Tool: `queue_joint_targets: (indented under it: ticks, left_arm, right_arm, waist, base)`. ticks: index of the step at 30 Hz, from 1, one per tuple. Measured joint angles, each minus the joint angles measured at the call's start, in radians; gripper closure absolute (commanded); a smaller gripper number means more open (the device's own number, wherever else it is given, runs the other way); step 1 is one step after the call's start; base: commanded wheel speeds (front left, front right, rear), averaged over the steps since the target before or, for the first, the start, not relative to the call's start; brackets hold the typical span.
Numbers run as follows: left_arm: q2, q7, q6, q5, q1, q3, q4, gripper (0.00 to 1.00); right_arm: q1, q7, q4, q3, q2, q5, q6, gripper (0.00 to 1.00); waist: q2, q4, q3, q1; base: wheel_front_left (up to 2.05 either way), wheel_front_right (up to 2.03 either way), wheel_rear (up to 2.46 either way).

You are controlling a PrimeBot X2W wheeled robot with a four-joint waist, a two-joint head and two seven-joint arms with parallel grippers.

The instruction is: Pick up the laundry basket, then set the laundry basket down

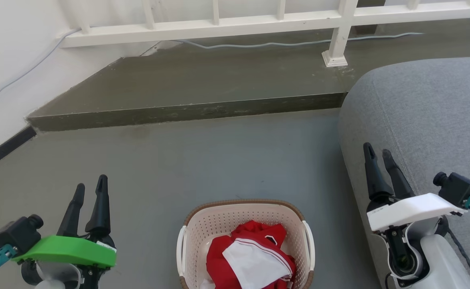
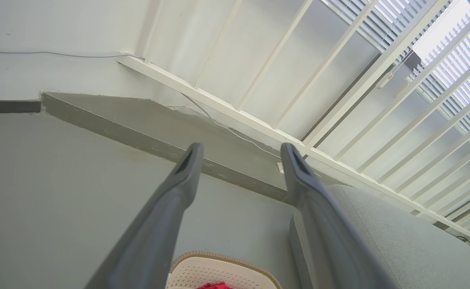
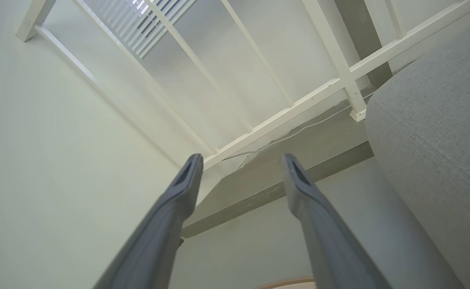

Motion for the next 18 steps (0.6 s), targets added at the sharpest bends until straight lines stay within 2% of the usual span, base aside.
queue_joint_targets:
  ticks: [18]
  left_arm:
    - [-0.004,-0.064,0.000,0.228,-0.001,-0.024,-0.042,0.00]
  right_arm:
    - [0.000,-0.059,-0.048,0.044,0.003,-0.244,-0.019,0.00]
  waist:
    - [0.0000,-0.002,0.003,0.0000]
  base:
    - [0.00,0.00,0.00]
